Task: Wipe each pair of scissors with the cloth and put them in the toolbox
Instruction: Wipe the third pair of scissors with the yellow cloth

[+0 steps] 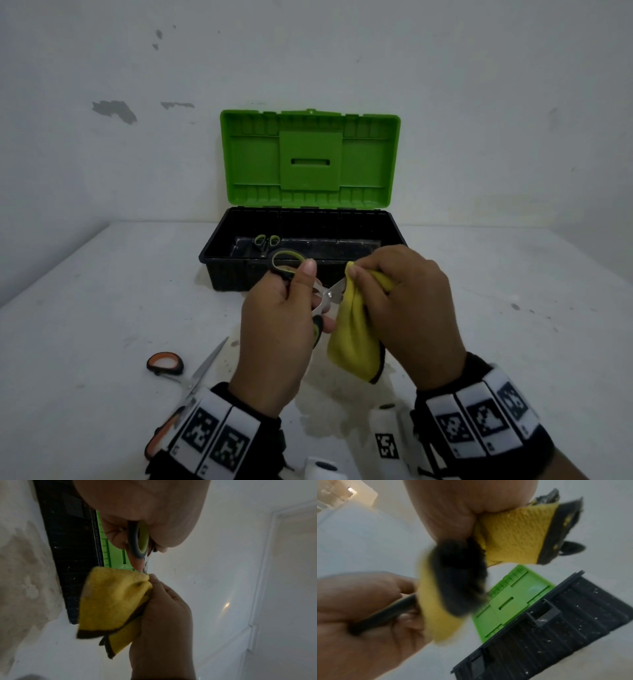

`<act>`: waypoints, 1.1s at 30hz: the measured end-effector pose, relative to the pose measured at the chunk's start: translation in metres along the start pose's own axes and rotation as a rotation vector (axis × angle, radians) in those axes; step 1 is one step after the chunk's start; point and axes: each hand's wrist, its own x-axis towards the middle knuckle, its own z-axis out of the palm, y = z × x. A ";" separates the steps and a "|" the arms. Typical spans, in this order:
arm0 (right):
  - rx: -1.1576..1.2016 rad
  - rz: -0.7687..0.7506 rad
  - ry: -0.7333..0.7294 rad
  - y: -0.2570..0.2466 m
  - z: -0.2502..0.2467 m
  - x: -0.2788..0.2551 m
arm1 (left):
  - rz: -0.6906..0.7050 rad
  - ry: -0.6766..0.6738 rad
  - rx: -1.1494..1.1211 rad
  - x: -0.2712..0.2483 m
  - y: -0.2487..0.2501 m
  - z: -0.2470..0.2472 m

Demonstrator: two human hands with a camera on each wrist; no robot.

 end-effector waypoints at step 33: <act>-0.039 -0.237 -0.024 -0.005 -0.018 0.003 | -0.191 0.035 0.004 -0.007 0.004 -0.010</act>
